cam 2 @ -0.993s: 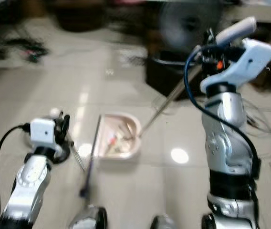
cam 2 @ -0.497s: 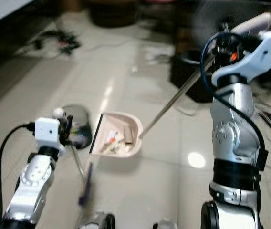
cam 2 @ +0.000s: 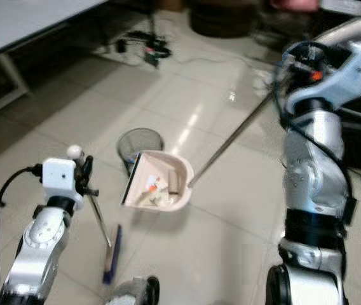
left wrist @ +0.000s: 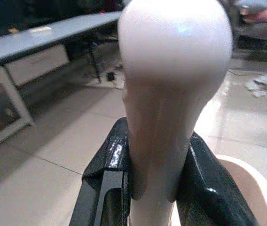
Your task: Sweep floor
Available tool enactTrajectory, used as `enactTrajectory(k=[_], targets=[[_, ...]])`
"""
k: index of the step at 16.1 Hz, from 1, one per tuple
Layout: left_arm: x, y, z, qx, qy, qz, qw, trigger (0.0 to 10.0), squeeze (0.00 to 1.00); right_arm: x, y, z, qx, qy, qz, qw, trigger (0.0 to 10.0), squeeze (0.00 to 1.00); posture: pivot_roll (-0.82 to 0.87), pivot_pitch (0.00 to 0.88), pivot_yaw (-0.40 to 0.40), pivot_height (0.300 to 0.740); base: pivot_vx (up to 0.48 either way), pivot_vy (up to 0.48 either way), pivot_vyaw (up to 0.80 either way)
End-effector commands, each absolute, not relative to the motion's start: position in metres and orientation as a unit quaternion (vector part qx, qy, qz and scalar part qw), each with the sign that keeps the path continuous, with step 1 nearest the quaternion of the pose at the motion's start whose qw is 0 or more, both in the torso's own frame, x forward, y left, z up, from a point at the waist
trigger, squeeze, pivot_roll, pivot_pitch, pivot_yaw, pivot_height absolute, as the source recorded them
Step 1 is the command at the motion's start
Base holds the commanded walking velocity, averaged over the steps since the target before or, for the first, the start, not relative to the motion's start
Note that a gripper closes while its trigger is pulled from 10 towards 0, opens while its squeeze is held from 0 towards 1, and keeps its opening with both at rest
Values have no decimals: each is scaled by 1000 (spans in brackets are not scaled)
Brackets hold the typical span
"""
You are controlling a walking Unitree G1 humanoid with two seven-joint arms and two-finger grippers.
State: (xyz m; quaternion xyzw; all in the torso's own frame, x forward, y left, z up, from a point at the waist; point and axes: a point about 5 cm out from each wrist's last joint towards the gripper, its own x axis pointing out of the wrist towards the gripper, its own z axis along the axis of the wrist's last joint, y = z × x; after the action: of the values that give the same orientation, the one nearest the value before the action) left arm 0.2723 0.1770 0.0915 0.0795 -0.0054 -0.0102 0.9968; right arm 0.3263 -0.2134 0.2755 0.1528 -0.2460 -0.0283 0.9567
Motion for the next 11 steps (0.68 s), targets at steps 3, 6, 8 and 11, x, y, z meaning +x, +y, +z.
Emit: enactTrajectory(k=[3, 6, 8, 11], targets=[[275, 172, 96, 87, -21, -13, 996, 10000, 0, 323, -218, 292, 154, -287, -33, 945, 10000, 0, -7, 56, 38, 740, 315, 0, 0], [275, 172, 95, 86, -19, -8, 996, 10000, 0, 324, -219, 292, 155, -288, -35, 944, 10000, 0, -13, 47, 23, 740, 316, 0, 0], [275, 173, 94, 88, -21, -3, 996, 10000, 0, 325, -221, 293, 161, -288, -35, 943, 10000, 0, -19, 43, 9, 740, 317, 0, 0], [273, 171, 95, 97, -26, 2, 995, 10000, 0, 327, -222, 295, 161, -288, -30, 944, 10000, 0, -16, 38, -11, 740, 319, 0, 0]])
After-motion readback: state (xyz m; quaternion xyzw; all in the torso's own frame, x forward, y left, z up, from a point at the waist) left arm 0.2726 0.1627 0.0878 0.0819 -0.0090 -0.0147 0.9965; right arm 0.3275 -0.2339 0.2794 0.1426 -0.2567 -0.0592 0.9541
